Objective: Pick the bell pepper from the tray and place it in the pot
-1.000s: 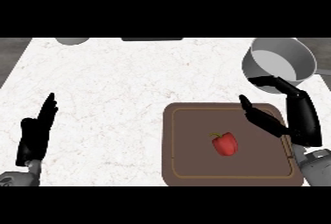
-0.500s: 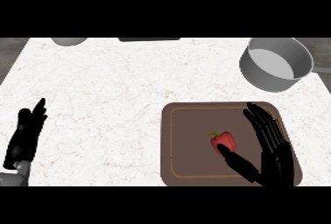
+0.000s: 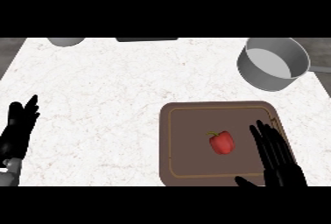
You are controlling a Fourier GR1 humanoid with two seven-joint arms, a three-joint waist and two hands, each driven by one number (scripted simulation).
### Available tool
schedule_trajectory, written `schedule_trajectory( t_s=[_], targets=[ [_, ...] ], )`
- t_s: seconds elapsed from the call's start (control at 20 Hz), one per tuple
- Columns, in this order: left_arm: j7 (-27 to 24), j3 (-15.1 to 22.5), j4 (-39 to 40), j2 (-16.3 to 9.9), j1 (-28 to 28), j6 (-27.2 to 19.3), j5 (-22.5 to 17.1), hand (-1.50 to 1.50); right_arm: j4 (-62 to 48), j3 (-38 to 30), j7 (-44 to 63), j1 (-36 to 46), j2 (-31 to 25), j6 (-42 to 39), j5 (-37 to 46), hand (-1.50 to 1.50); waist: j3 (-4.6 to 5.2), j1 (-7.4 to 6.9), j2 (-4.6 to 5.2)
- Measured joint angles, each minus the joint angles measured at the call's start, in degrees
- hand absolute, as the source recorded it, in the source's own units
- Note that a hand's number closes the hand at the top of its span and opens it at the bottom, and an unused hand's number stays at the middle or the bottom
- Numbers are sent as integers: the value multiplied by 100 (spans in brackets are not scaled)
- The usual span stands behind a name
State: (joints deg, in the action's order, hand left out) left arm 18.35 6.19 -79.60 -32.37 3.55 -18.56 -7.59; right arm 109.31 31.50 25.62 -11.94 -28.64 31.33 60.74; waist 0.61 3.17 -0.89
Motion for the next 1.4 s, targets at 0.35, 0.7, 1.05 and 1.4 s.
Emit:
schedule_trajectory(
  t_s=[0.35, 0.7, 1.05, 1.4],
  targets=[
    [154, 87, -78, 23, 138, 57, 58, 0, 943, 688, 1841, -154, 449, -2476, 876, -150, -12, -183, 57],
    [247, 144, -156, 192, 212, 32, 248, 0, 1355, 1334, 3197, 358, 1606, -4387, 1629, -150, -43, -301, 78],
    [244, -19, -35, 292, 313, 243, 358, 0, 1053, 964, 3136, 748, 2274, -4957, 1689, -150, -56, -315, 88],
    [297, -248, -185, 402, 181, 422, 509, 0, 458, 595, 2945, 847, 2523, -4972, 1742, -150, -61, -322, 88]
  ],
)
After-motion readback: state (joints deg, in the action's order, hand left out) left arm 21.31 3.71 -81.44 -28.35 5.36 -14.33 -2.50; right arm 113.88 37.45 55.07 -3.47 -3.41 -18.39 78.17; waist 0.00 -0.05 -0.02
